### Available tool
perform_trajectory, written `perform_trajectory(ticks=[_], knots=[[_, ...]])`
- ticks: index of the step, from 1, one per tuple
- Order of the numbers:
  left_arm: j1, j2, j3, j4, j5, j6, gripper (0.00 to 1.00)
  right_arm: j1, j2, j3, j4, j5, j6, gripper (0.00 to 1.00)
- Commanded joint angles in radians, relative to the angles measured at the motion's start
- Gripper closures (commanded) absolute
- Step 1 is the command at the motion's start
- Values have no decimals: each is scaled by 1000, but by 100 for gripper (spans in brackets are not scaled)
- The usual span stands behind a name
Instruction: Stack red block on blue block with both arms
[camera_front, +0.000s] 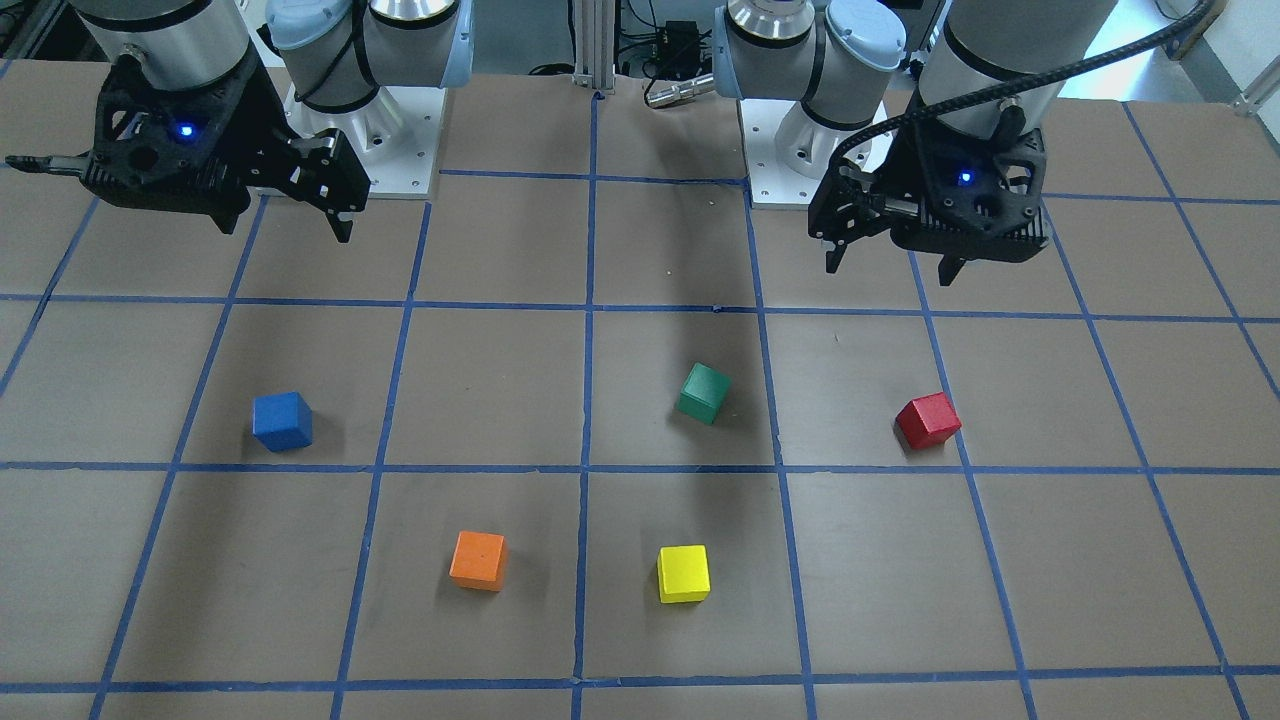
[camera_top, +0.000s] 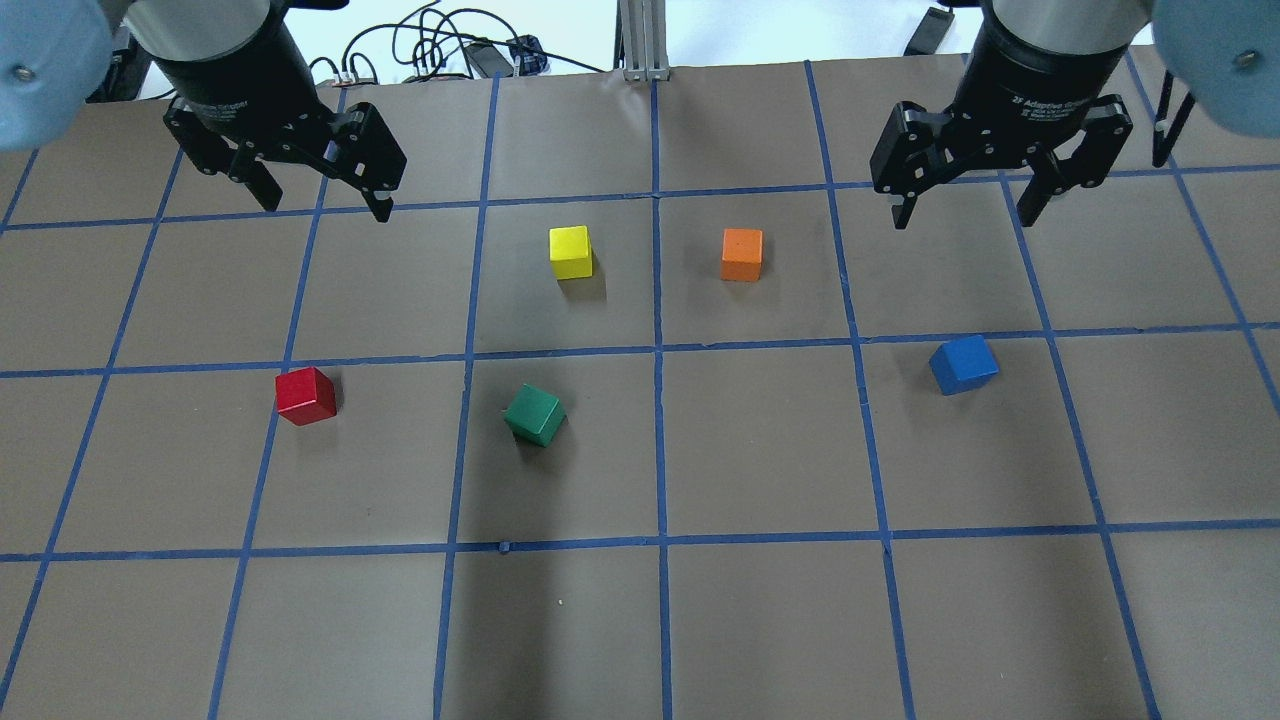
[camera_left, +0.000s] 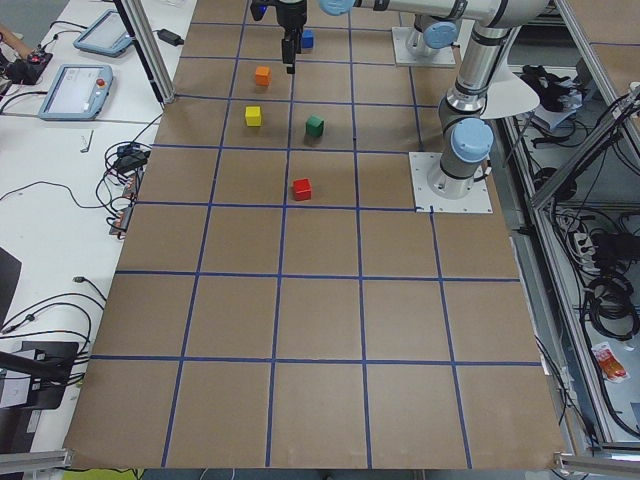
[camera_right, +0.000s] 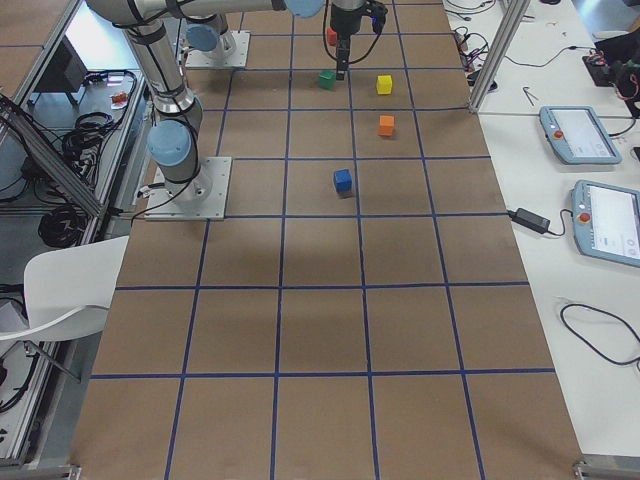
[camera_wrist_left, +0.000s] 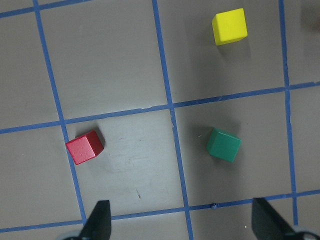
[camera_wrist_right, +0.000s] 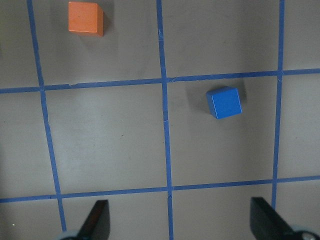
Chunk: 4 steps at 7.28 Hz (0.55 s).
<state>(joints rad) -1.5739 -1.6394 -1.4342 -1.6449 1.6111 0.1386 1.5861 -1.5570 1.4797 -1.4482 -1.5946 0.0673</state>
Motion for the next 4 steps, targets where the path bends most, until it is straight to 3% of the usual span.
perform_trajectory(ticks=[1,4], knots=[[8,4,-9,8,4,7,0,0,14,2,5,10,-3,0],[6,3,-11,8,3,9,0,0,14,-10,6,8,0,0]])
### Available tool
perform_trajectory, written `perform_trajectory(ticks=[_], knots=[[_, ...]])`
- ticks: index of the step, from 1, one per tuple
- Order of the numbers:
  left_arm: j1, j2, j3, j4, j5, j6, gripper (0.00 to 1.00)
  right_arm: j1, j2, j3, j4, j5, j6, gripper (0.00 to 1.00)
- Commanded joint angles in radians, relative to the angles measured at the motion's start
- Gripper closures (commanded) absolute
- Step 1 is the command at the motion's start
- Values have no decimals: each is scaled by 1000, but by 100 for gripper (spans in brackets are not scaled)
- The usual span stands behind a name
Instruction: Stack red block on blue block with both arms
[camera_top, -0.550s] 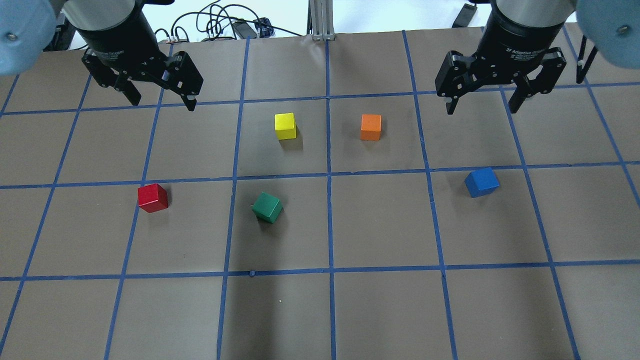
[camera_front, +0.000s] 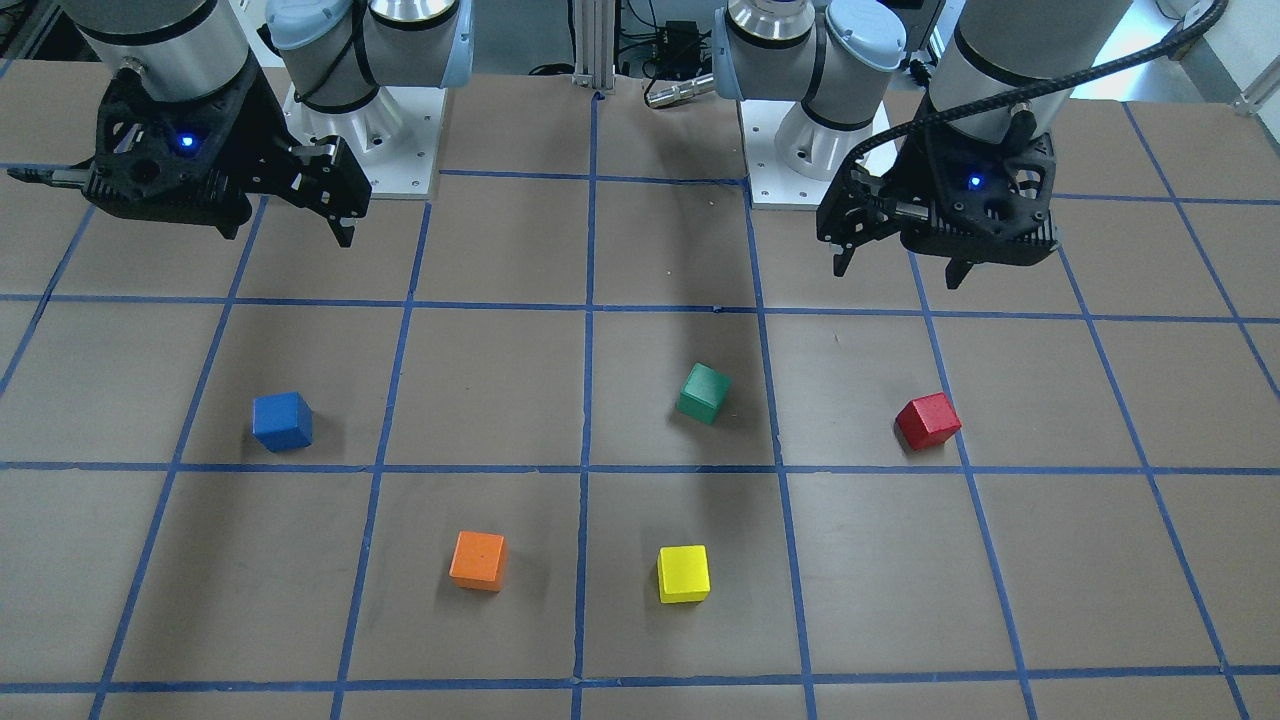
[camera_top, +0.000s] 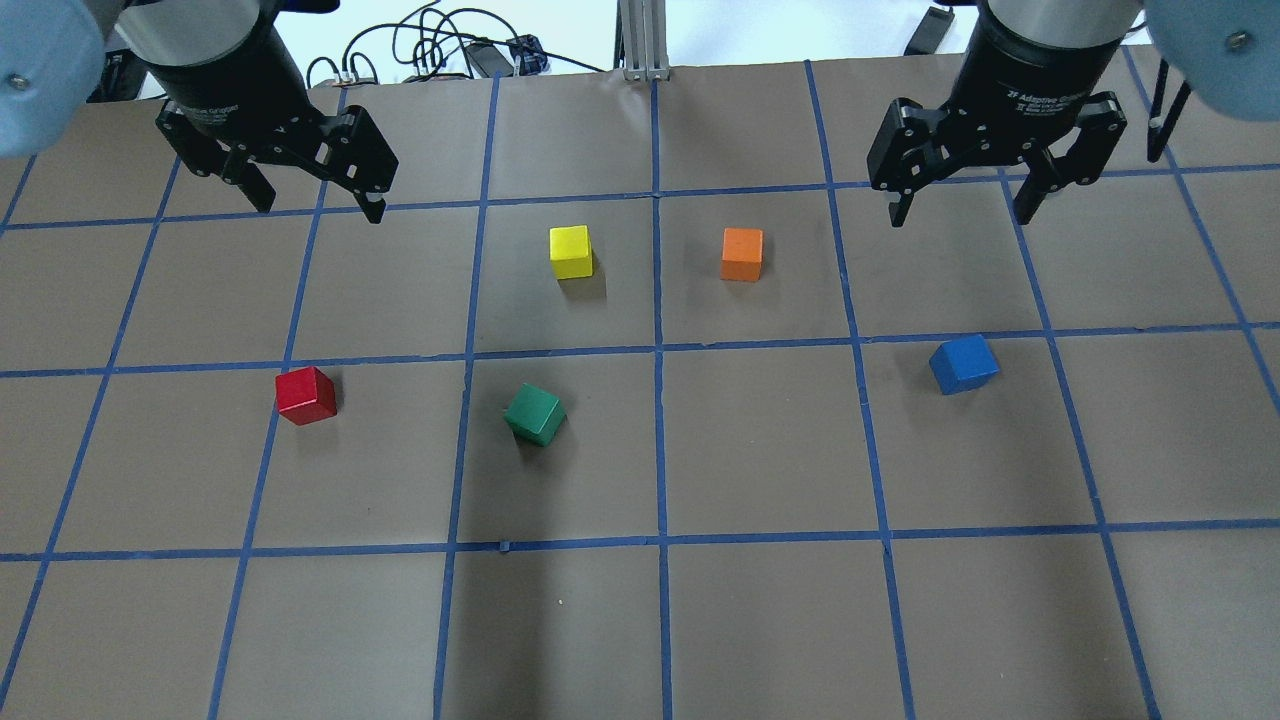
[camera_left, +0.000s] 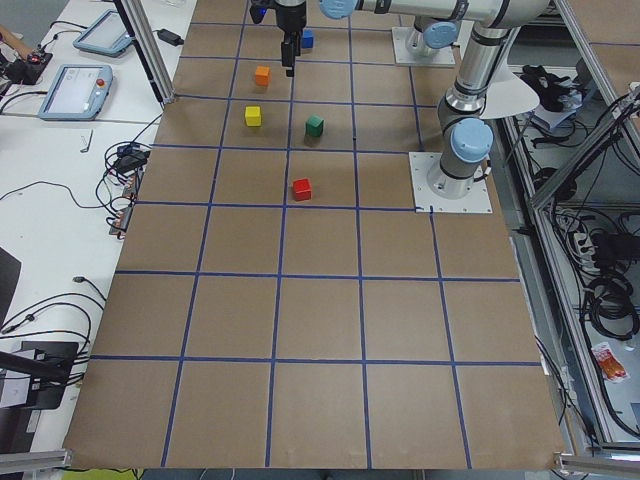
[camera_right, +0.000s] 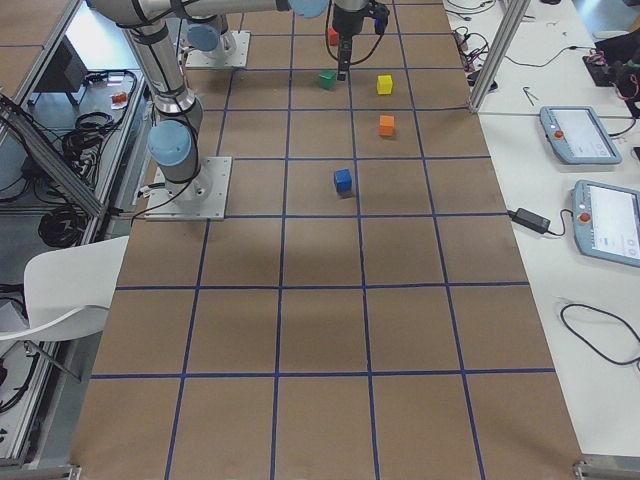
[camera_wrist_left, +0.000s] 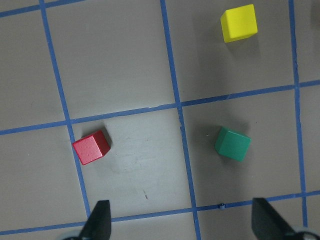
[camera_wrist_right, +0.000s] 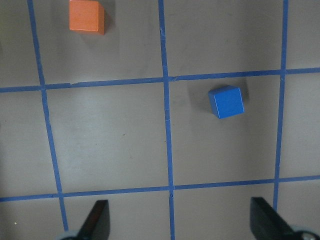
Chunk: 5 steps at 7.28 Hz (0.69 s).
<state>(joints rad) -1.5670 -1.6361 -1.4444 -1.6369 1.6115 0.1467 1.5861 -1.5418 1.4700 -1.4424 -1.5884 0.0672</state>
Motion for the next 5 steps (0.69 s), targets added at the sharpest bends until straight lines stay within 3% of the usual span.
perform_trajectory(ticks=[1,3,4,5], knots=[[16,4,-2,-14,2,22,0,0,-1,0,0,2,0,0],[190,-28,-116,-8,-4,131,0,0,-1,0,-1,2,0,0],[258,-33,-205,64,-5,146,0,0,-1,1,-3,2,0,0],[290,-50,-312,233,-2,172,0,0,-1,0,-3,2,0,0]])
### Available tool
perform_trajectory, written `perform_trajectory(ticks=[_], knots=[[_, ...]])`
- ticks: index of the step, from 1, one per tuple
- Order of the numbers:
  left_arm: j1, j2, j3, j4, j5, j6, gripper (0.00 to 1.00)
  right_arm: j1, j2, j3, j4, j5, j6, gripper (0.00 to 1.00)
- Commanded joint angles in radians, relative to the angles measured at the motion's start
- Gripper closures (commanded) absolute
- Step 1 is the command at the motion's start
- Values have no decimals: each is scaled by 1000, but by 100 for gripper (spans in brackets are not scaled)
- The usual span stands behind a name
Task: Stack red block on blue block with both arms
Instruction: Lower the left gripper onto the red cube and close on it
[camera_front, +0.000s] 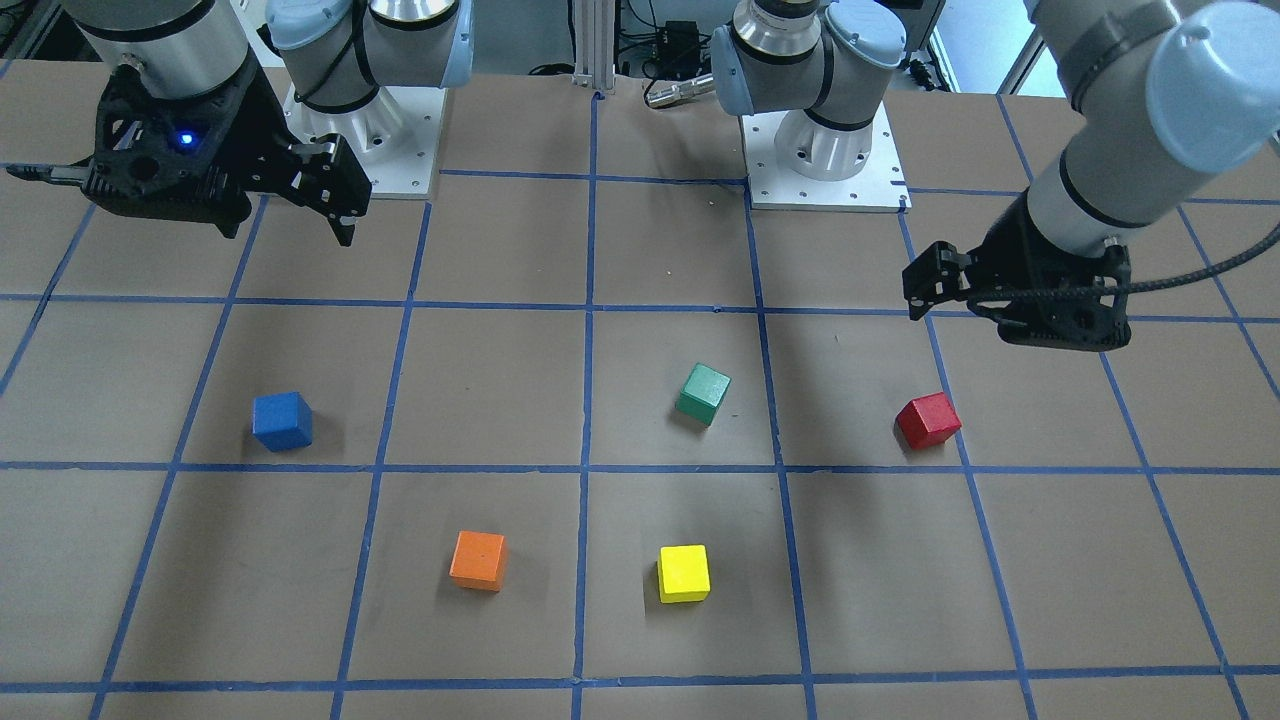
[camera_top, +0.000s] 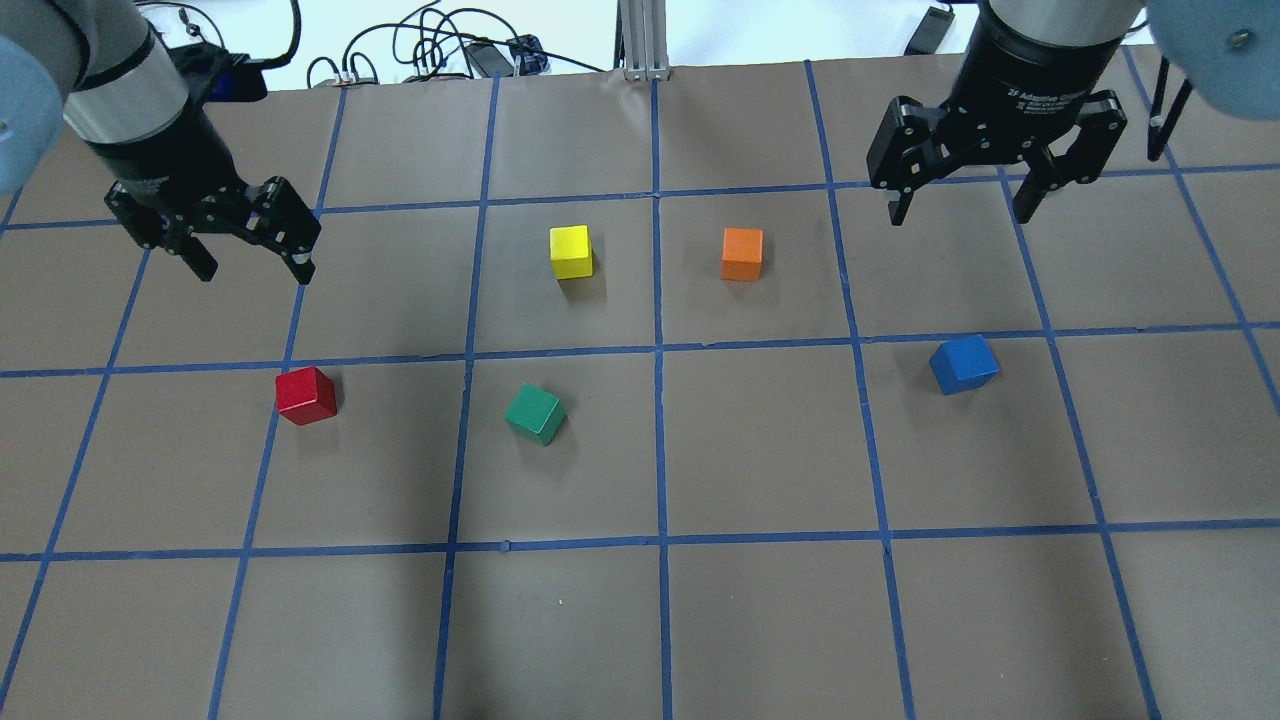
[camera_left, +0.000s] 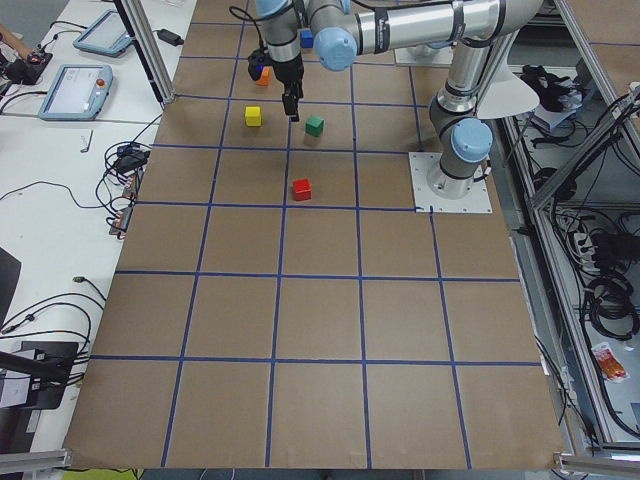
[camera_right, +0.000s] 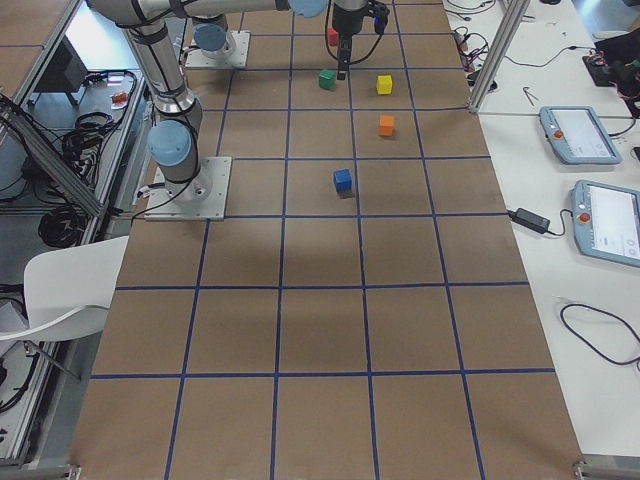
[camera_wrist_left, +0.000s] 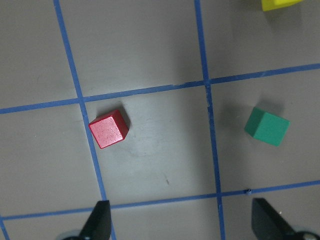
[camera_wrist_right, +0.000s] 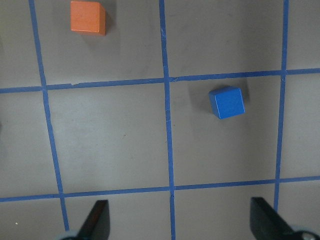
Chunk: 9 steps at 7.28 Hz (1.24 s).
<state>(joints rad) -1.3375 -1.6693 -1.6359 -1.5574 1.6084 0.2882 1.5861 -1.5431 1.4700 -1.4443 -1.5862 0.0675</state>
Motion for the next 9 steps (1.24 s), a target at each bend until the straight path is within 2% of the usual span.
perform_trajectory(ticks=[1,2,3,6,7,9], knots=[[76,-53,-227,332,7,35,0,0,0,1,2,-3,0,0],[86,-76,-305,476,8,31,0,0,0,6,5,-3,-3,0],[89,-101,-336,537,10,22,0,0,0,10,10,-3,-9,0],[136,-176,-387,612,7,-9,0,-2,-5,12,10,-8,-12,0],[136,-191,-389,614,8,-9,16,-8,-8,15,16,-17,-14,0],[130,-199,-378,616,8,-11,93,-2,-11,15,51,-3,-15,0]])
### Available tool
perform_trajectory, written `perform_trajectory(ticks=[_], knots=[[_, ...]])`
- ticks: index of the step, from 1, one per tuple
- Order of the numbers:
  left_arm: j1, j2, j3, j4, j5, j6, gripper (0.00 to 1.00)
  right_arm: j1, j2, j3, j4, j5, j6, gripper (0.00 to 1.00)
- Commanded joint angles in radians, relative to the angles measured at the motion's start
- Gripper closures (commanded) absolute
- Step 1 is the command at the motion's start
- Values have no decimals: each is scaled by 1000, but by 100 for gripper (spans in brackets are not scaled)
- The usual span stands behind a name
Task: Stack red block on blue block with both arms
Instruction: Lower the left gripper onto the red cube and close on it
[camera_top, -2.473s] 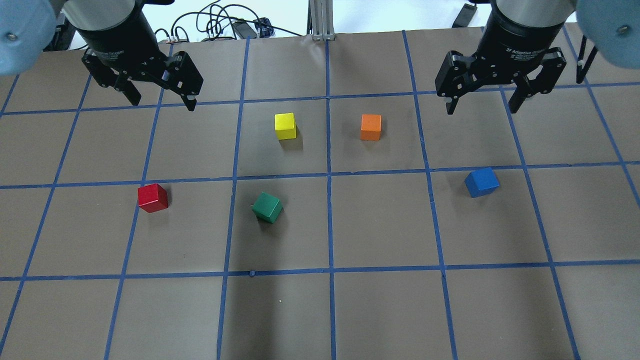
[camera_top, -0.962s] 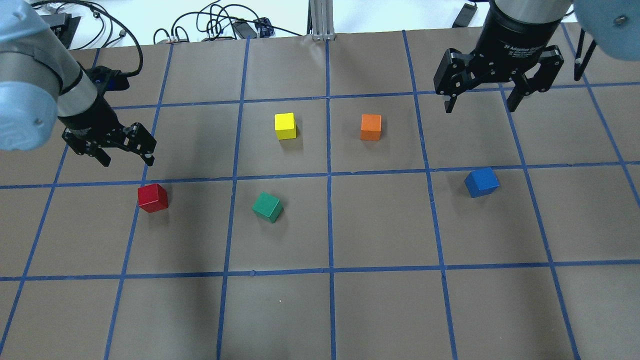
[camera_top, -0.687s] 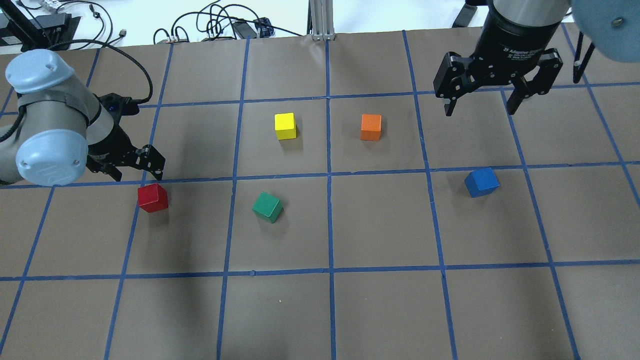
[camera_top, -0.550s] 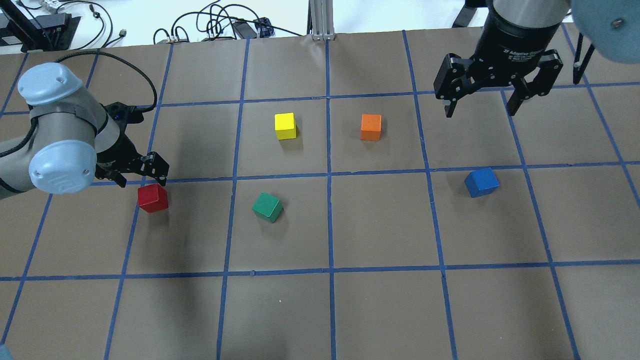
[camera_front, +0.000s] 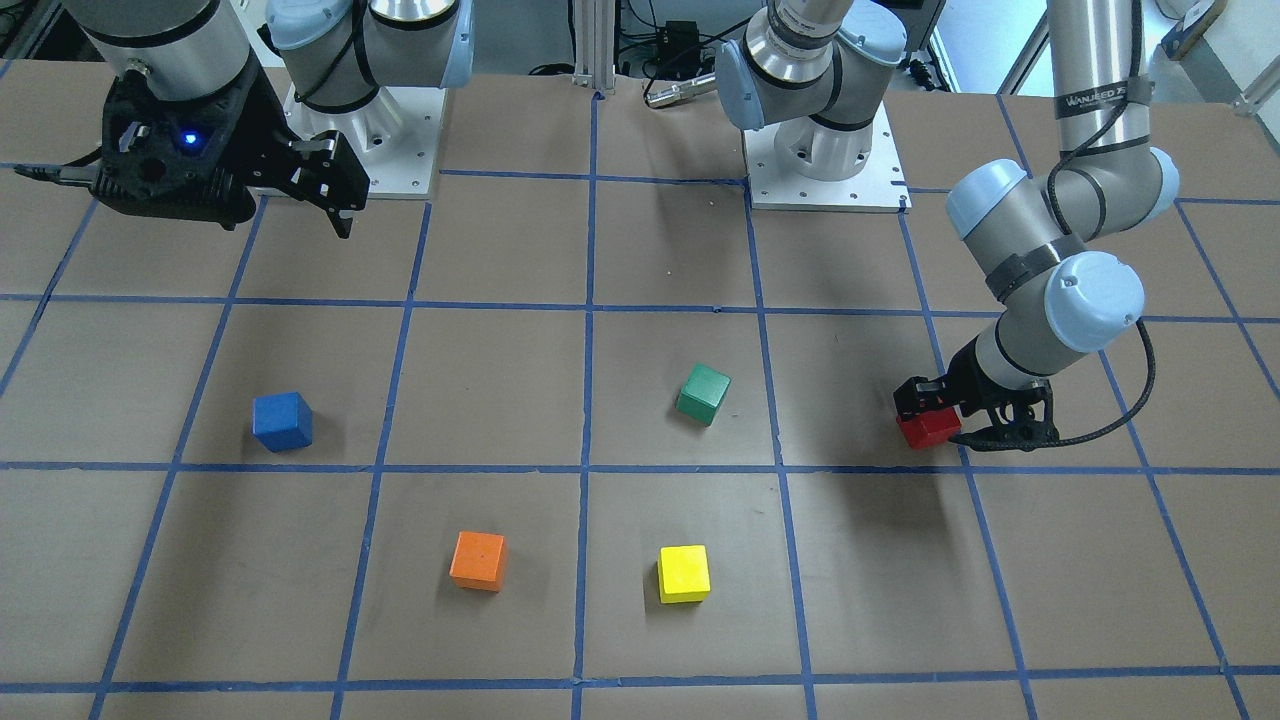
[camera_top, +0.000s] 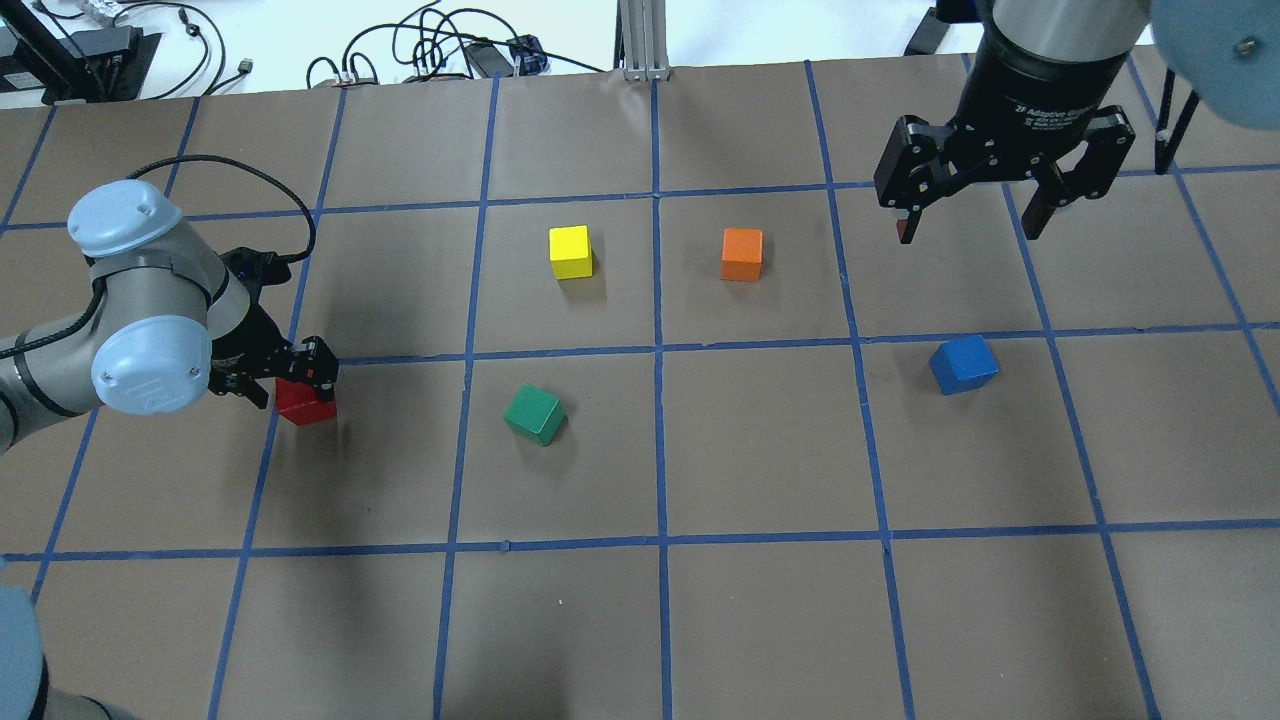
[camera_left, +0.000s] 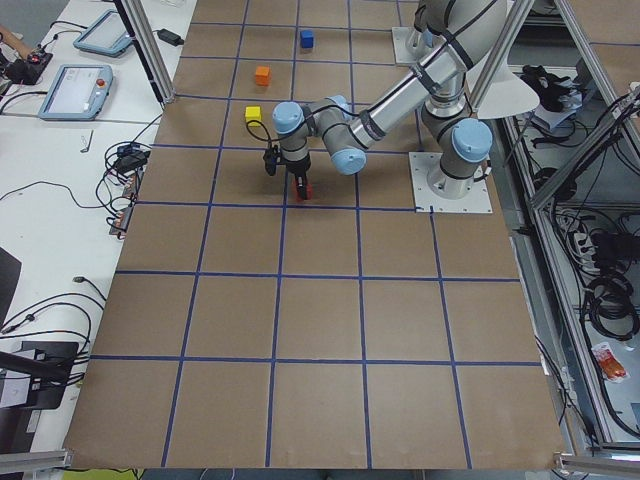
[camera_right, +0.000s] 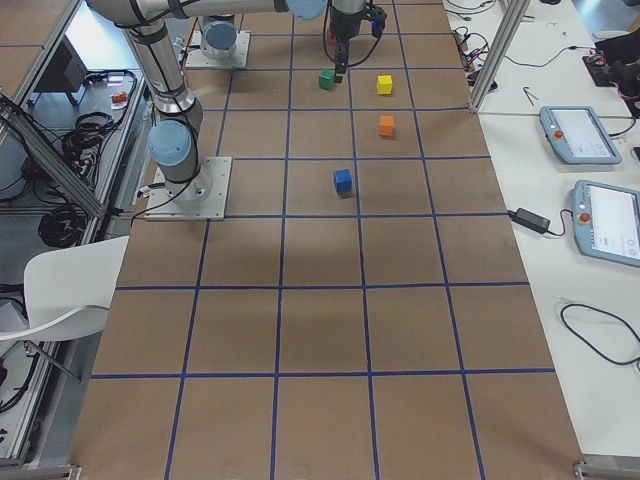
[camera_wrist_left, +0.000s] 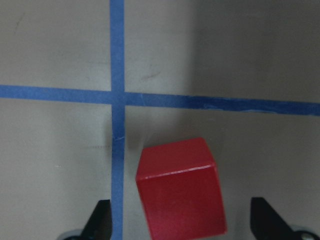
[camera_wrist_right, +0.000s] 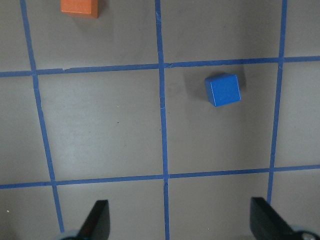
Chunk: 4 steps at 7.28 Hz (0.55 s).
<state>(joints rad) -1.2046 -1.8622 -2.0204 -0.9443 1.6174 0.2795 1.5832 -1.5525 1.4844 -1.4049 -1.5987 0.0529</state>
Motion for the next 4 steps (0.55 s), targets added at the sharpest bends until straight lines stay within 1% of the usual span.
perform_trajectory(ticks=[1,2,3,4], knots=[[-12,-2,11,1,1,-3,98,1,-1,0,12,-4,-2,0],[-47,20,43,-19,-1,-11,99,1,-1,0,12,-3,-1,0],[-111,32,124,-131,-11,-14,100,1,-1,0,14,-1,1,0],[-206,50,226,-274,-27,-84,100,1,-1,0,14,-3,1,0]])
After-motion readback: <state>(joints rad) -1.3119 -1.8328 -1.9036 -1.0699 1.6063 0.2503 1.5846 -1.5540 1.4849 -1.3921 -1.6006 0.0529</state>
